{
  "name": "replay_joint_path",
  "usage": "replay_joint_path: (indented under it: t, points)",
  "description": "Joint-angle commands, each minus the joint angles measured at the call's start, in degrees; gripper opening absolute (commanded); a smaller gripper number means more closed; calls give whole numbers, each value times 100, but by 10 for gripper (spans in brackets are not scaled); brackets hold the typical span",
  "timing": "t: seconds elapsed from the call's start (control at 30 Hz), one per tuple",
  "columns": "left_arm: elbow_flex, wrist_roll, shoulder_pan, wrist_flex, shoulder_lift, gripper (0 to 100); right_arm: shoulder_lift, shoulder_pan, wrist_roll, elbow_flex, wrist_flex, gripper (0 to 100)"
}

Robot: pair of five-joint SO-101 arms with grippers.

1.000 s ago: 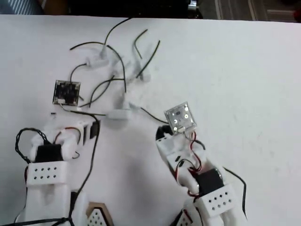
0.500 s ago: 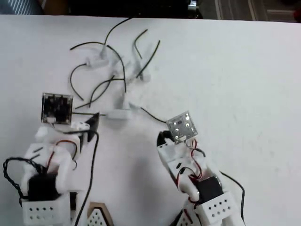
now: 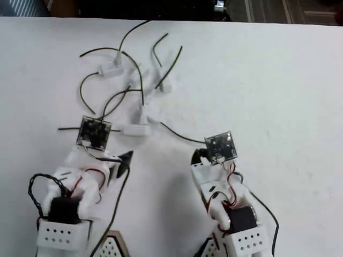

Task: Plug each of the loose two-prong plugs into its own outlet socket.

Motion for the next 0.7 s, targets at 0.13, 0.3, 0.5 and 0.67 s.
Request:
replay_joint_path:
  t: [0.13, 0.3, 0.5, 0.67]
  points:
    - [1178, -237, 57, -1240, -48, 298, -347, 145, -44, 53, 998, 21]
    - [1600, -1266, 48, -1653, -57, 298, -347, 145, -44, 44, 1552, 21]
    - [1600, -1275, 22, -1407, -57, 297, -347, 145, -26, 44, 1947, 21]
    - [1600, -1310, 13, -1064, -57, 297, -347, 145, -35, 44, 2185, 21]
